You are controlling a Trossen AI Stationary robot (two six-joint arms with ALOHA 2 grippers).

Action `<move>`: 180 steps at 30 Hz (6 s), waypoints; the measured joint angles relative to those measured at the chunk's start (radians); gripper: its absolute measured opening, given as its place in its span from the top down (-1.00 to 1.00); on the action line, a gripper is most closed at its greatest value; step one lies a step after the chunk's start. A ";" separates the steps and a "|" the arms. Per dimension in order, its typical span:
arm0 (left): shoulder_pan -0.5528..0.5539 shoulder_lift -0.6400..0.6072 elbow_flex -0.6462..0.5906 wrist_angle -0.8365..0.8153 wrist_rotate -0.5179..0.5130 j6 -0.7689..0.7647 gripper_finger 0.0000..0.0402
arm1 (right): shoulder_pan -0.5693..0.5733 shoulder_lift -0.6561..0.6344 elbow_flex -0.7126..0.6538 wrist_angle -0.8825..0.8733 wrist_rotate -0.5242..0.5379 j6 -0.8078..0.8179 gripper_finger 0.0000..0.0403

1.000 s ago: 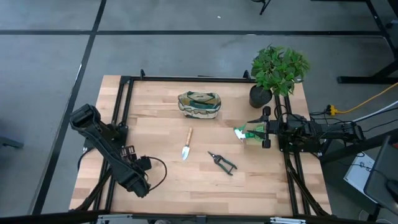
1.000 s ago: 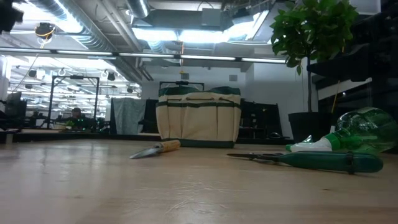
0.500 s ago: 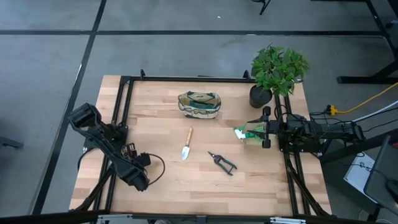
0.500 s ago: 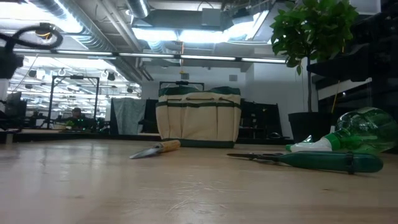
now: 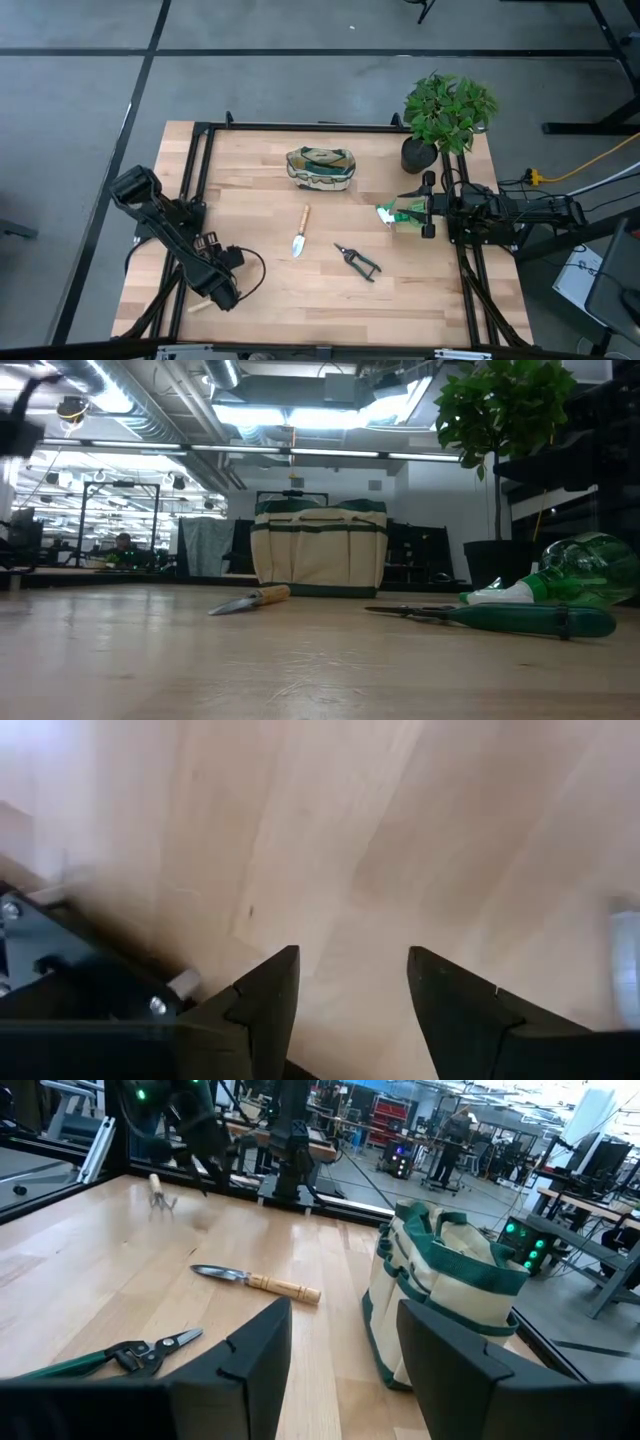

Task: Pick & Place Garden tools in Gardening bag
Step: Put the brown hand rake into the light brown gardening bag

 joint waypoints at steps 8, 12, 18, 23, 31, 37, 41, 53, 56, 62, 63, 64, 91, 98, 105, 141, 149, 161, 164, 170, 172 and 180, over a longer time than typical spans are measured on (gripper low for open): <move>-0.027 -0.049 0.141 0.097 0.059 -0.282 0.08 | 0.000 0.000 0.000 0.000 0.000 0.000 0.08; -0.080 -0.041 0.146 0.247 0.080 -0.400 0.08 | 0.000 0.000 0.000 0.000 0.000 0.000 0.08; -0.149 0.018 0.146 0.293 0.124 -0.438 0.08 | 0.000 0.000 0.000 0.000 0.000 0.000 0.08; -0.165 0.073 0.145 0.230 0.185 -0.424 0.08 | 0.000 0.000 0.000 0.000 0.000 0.000 0.08; -0.174 0.109 0.145 0.210 0.227 -0.348 0.08 | 0.000 0.000 0.000 0.000 0.000 0.000 0.08; -0.174 0.180 0.145 0.181 0.214 -0.340 0.08 | 0.000 0.000 0.000 -0.001 0.000 0.000 0.08; -0.174 0.231 0.150 0.181 0.214 -0.312 0.08 | 0.000 0.000 0.000 -0.001 0.000 0.000 0.08; -0.134 0.254 0.151 0.196 0.222 -0.273 0.53 | 0.000 0.000 0.000 -0.001 0.000 0.000 0.08; -0.120 0.255 0.151 0.195 0.211 -0.271 0.71 | 0.000 0.000 0.000 -0.001 0.000 0.000 0.08; -0.088 0.252 0.149 0.180 0.179 -0.279 0.71 | 0.000 0.000 0.000 -0.001 0.000 0.000 0.08; -0.084 0.252 0.149 0.178 0.169 -0.278 0.71 | 0.000 0.000 0.000 -0.001 0.000 0.000 0.08; -0.080 0.250 0.148 0.178 0.156 -0.279 0.71 | 0.000 0.000 0.000 -0.001 0.000 0.000 0.08; 0.303 0.080 0.142 0.335 -0.448 0.309 0.71 | 0.000 0.000 0.000 0.000 0.003 0.000 0.08; 0.469 0.069 0.142 0.569 -0.436 0.739 0.71 | 0.000 0.000 0.000 -0.001 0.002 0.000 0.08; 0.606 0.069 0.143 0.841 -0.409 1.095 0.71 | 0.000 0.000 0.000 0.000 0.000 0.000 0.08; 0.957 0.067 0.146 1.821 -0.161 1.535 0.70 | 0.000 0.000 0.000 0.000 0.000 0.000 0.08; 0.970 0.067 0.146 1.710 -0.226 1.535 0.70 | 0.000 0.000 0.000 0.000 0.000 0.000 0.08; 0.952 0.067 0.146 1.559 -0.374 1.505 0.70 | 0.000 0.000 0.000 -0.001 0.000 0.000 0.08; 0.953 0.067 0.146 1.540 -0.377 1.474 0.70 | 0.000 0.000 0.000 0.000 0.000 0.000 0.08; 0.953 0.067 0.146 1.532 -0.377 1.464 0.70 | 0.000 0.000 0.000 -0.001 0.001 0.000 0.08; 0.954 0.067 0.146 1.522 -0.377 1.465 0.70 | 0.000 0.000 0.000 -0.001 0.001 0.000 0.08; 0.983 0.067 0.146 1.502 -0.391 1.521 0.70 | 0.000 0.000 0.000 0.000 0.001 0.000 0.08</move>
